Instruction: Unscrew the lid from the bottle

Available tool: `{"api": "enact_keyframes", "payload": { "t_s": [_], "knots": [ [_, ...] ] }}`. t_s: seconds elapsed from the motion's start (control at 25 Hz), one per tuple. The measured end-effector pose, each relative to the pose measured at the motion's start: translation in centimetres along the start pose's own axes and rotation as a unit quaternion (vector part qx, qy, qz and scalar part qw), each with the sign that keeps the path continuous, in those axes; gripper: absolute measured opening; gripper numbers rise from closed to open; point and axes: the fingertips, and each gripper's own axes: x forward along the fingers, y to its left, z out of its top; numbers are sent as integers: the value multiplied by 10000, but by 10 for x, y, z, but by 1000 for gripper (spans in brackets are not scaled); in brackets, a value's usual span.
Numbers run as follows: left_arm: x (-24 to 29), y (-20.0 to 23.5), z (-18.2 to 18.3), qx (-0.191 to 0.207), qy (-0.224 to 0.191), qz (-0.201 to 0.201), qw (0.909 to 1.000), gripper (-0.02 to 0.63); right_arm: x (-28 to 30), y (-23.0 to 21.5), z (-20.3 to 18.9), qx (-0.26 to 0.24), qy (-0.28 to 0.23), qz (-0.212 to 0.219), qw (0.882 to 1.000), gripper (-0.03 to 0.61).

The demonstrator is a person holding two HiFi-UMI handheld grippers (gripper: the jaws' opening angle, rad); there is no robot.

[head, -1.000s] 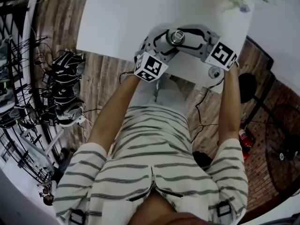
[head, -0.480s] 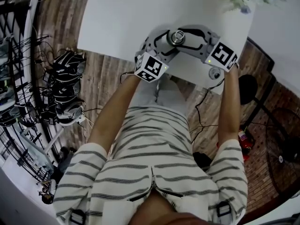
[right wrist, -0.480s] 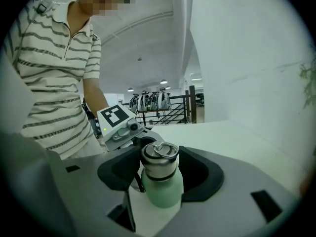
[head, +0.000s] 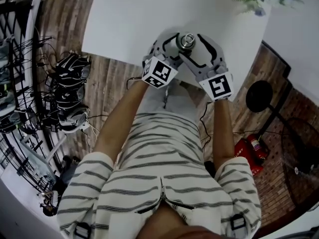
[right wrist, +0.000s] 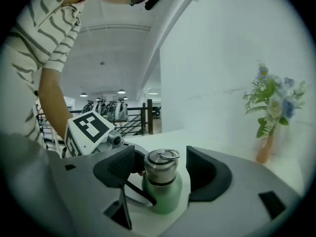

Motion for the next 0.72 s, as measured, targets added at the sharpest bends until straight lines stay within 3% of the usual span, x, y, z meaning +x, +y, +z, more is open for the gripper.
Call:
{"api": "enact_keyframes", "payload": {
  "t_s": [0.28,0.4,0.72],
  "knots": [
    [-1,1,-3,-22,49,6,10000,316,14,0,-7,360,19,-866,9956,294],
    [-1,0,-3,-26,54,1,10000,316,14,-2,-6,351,14,-919,9952,241],
    [0,-1,-3,-39,25,7,10000,316,13,-2,-7,279,-1,-837,9961,241]
  ]
}}
